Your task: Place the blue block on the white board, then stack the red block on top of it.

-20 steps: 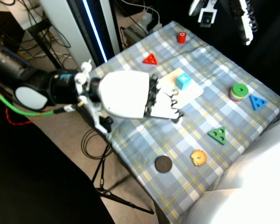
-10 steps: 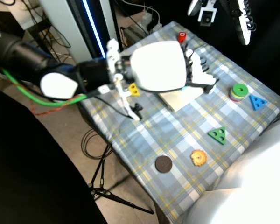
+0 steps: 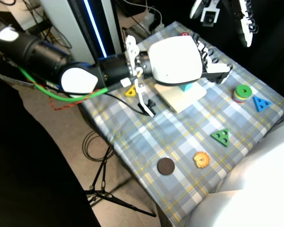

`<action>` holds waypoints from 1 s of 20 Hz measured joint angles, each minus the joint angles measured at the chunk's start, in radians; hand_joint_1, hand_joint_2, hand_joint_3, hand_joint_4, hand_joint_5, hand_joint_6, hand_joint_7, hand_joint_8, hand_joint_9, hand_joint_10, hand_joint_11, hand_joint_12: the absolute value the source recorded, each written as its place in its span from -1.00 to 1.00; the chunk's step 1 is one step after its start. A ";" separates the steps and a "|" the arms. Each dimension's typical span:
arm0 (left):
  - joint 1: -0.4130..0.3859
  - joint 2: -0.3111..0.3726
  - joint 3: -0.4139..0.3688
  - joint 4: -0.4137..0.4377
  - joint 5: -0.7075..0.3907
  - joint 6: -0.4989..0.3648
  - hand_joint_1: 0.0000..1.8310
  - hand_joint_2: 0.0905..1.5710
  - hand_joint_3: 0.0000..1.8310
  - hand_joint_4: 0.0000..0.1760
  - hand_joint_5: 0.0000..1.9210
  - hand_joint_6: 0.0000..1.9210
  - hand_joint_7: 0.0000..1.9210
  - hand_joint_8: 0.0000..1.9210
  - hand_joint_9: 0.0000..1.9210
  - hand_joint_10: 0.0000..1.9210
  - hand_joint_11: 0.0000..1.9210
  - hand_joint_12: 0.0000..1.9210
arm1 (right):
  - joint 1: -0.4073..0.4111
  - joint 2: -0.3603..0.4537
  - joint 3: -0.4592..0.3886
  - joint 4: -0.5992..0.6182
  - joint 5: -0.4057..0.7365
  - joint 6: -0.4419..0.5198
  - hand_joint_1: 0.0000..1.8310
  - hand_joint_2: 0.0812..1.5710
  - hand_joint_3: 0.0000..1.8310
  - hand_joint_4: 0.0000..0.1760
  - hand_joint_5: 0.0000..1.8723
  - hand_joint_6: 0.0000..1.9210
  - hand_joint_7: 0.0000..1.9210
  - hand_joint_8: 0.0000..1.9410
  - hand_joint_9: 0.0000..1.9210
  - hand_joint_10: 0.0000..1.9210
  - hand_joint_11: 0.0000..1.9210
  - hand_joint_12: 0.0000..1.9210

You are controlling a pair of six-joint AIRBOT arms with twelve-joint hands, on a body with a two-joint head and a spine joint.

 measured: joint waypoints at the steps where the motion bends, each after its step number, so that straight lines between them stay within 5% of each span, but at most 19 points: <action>1: 0.000 0.000 0.000 0.000 0.001 0.000 -0.15 0.08 -1.00 0.07 -0.76 -1.00 -0.79 -1.00 -0.82 -1.00 -1.00 -0.57 | 0.000 -0.003 0.000 -0.005 -0.010 0.000 0.15 0.37 -1.00 0.01 0.06 0.02 -0.08 -0.99 -0.17 -0.98 -0.82 0.24; 2: 0.000 0.000 0.000 0.000 0.000 0.000 -0.15 0.08 -1.00 0.09 -0.76 -1.00 -0.78 -1.00 -0.81 -1.00 -1.00 -0.56 | 0.000 -0.005 0.001 -0.008 -0.015 0.000 0.16 0.38 -1.00 -0.24 0.05 0.02 -0.09 -1.00 -0.17 -0.98 -0.82 0.25; 3: 0.000 0.000 0.000 0.000 0.000 0.000 -0.15 0.07 -1.00 0.12 -0.75 -1.00 -0.78 -1.00 -0.82 -1.00 -1.00 -0.57 | 0.000 -0.007 0.001 -0.010 -0.018 0.000 0.15 0.38 -1.00 0.06 0.04 0.04 -0.10 -1.00 -0.18 -0.99 -0.85 0.22; 4: 0.000 0.000 0.000 0.000 0.001 0.000 -0.15 0.07 -1.00 0.20 -0.76 -1.00 -0.79 -1.00 -0.82 -1.00 -1.00 -0.57 | 0.000 -0.009 0.001 -0.010 -0.019 0.000 0.15 0.39 -1.00 -0.10 0.03 0.05 -0.12 -1.00 -0.20 -1.00 -0.91 0.18; 5: 0.000 0.000 0.000 0.000 0.000 0.000 -0.16 0.07 -1.00 0.23 -0.76 -1.00 -0.79 -1.00 -0.82 -1.00 -1.00 -0.58 | 0.000 -0.009 0.001 -0.010 -0.020 0.000 0.16 0.39 -1.00 -0.59 0.03 0.06 -0.13 -1.00 -0.23 -1.00 -0.97 0.16; 6: 0.000 0.000 0.000 0.000 0.000 0.000 -0.16 0.07 -1.00 0.23 -0.76 -1.00 -0.79 -1.00 -0.82 -1.00 -1.00 -0.58 | 0.000 -0.009 0.001 -0.012 -0.022 0.000 0.16 0.39 -1.00 -0.59 0.03 0.06 -0.13 -1.00 -0.23 -1.00 -0.97 0.16; 7: 0.000 0.000 0.000 0.000 0.001 0.000 -0.15 0.07 -1.00 0.24 -0.76 -1.00 -0.79 -1.00 -0.82 -1.00 -1.00 -0.60 | 0.000 -0.009 0.002 -0.013 -0.024 0.000 0.19 0.39 -1.00 -1.00 0.03 0.05 -0.12 -0.99 -0.21 -0.99 -0.95 0.14; 11: 0.000 0.000 0.000 0.000 0.001 0.000 -0.18 0.07 -1.00 0.25 -0.77 -1.00 -0.79 -1.00 -0.82 -1.00 -1.00 -0.60 | -0.003 -0.009 0.003 -0.013 -0.044 0.004 0.23 0.41 -1.00 -1.00 0.00 0.09 -0.19 -1.00 -0.36 -0.99 -0.94 0.03; 17: 0.000 0.000 0.000 0.000 0.000 0.000 -0.17 0.07 -1.00 0.23 -0.77 -1.00 -0.79 -1.00 -0.82 -1.00 -1.00 -0.63 | -0.009 -0.009 0.003 -0.013 -0.053 0.022 0.25 0.42 -1.00 -1.00 -0.02 0.12 -0.18 -1.00 -0.28 -1.00 -0.87 -0.06; 20: 0.000 0.000 0.000 -0.002 0.000 0.000 -0.20 0.08 -1.00 0.34 -0.77 -1.00 -0.80 -1.00 -0.83 -1.00 -1.00 -0.66 | -0.014 -0.009 0.003 -0.011 -0.055 0.025 0.24 0.42 -1.00 -1.00 -0.02 0.11 -0.17 -1.00 -0.28 -1.00 -0.94 0.05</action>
